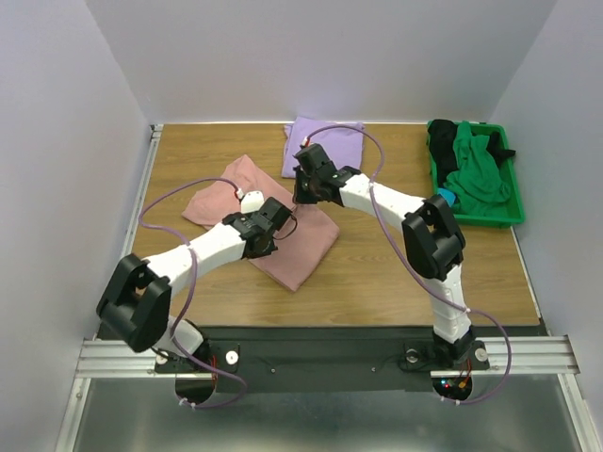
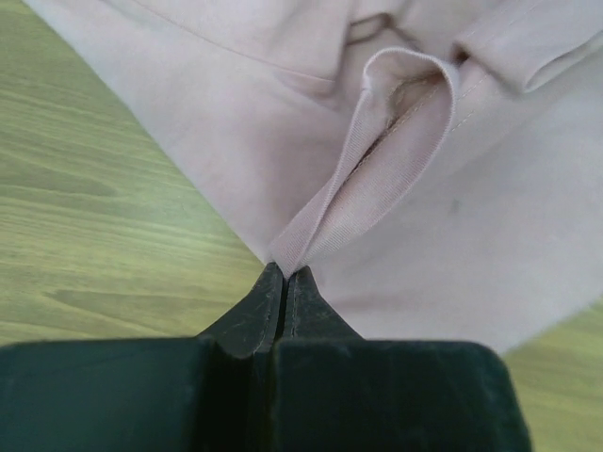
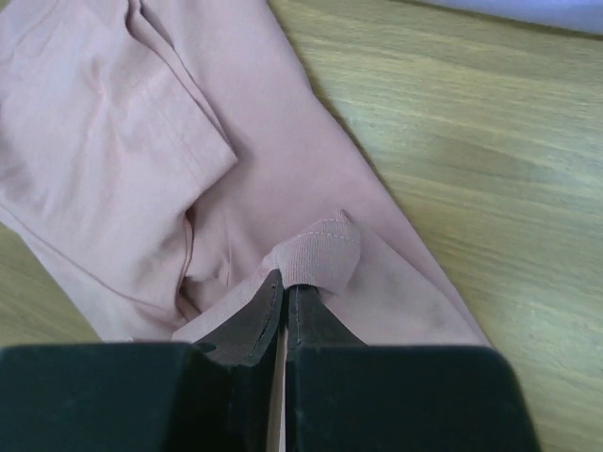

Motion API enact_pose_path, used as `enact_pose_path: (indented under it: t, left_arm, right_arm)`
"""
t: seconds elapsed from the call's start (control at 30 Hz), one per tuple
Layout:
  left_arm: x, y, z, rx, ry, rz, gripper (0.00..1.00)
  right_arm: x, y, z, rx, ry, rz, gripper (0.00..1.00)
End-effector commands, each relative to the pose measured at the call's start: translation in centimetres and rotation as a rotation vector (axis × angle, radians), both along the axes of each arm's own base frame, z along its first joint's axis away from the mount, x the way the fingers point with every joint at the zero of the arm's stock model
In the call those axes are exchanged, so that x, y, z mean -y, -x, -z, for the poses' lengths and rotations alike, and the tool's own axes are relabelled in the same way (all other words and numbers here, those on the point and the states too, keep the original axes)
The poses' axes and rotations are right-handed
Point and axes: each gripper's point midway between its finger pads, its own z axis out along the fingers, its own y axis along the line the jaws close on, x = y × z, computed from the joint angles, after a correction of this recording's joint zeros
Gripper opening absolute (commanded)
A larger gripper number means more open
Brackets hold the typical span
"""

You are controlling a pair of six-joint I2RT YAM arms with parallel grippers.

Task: Fold and stack the t-shirts
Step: Fold the tshirt

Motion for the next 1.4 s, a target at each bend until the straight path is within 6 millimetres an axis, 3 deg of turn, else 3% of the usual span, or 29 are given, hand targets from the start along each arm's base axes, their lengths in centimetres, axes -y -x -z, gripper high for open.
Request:
enact_pose_path:
  t: [0.0,0.1,0.13,0.2,0.23,0.27,0.3,0.33,0.37,0.5,0.53,0.7,0.87,1.07,1.23,1.3,1.37]
  left_arm:
    - [-2.2,-0.6,1.5,-0.022,-0.095,-0.106,0.0]
    - [-2.1,-1.2,1.7,-0.029,-0.074,-0.117,0.0]
    - [-2.7,-1.5,1.6,-0.021,-0.081,-0.138,0.04]
    - [-3.1,-1.8,0.9,0.0,-0.074,-0.163,0.29]
    - [-3.4,-1.8,0.6,0.008,-0.077,-0.177,0.55]
    - [-3.7,-1.8,0.0,0.023,-0.072,-0.188,0.68]
    - [-3.7,-1.8,-0.2,0.028,-0.067,-0.191,0.7]
    - [-3.8,-1.7,-0.4,0.033,-0.063,-0.191,0.8]
    - [-3.8,-1.6,-0.7,0.039,-0.055,-0.195,0.98]
    - [-3.5,-1.1,-2.0,0.07,0.007,-0.178,0.98]
    - [-3.0,-1.2,-2.2,0.077,0.039,-0.157,0.98]
    - [-0.6,-0.7,-3.3,0.121,0.17,-0.033,0.98]
    - [4.1,-1.3,-3.4,0.135,0.324,0.143,0.98]
    - [7.8,-2.3,-2.8,0.103,0.353,0.238,0.99]
    - [11.2,0.4,-1.5,0.065,0.309,0.364,0.98]
    - [12.8,2.7,-0.8,0.04,0.281,0.445,0.98]
    - [12.7,3.8,0.6,0.0,0.236,0.456,0.96]
  right_arm:
    - [-1.0,-2.8,-1.4,0.089,-0.016,0.019,0.01]
    - [-2.1,-3.0,-0.6,0.072,-0.031,-0.015,0.07]
    - [-2.5,-3.3,-0.4,0.073,-0.032,-0.025,0.11]
    - [-2.9,-3.5,-0.4,0.077,-0.033,-0.043,0.21]
    - [-3.0,-3.5,-0.5,0.081,-0.032,-0.06,0.34]
    - [-3.1,-3.7,-0.9,0.091,-0.036,-0.063,0.5]
    - [-3.2,-3.6,-1.2,0.097,-0.038,-0.064,0.55]
    - [-2.9,-3.7,-1.6,0.103,-0.038,-0.058,0.62]
    - [-2.9,-3.6,-1.9,0.108,-0.038,-0.058,0.68]
    - [-0.6,-1.7,-4.1,0.124,-0.028,-0.03,0.89]
    - [0.2,-1.2,-4.4,0.125,-0.024,-0.008,1.0]
    - [5.4,2.0,-3.8,0.11,0.036,0.121,1.0]
    - [11.0,6.2,-0.6,0.059,0.101,0.272,1.0]
    - [14.9,9.6,0.5,0.068,0.047,0.405,1.0]
    - [13.1,9.0,-0.2,0.078,-0.1,0.36,1.0]
    - [12.2,9.1,0.2,0.045,-0.135,0.326,0.99]
    - [11.2,8.9,1.0,0.008,-0.167,0.303,0.95]
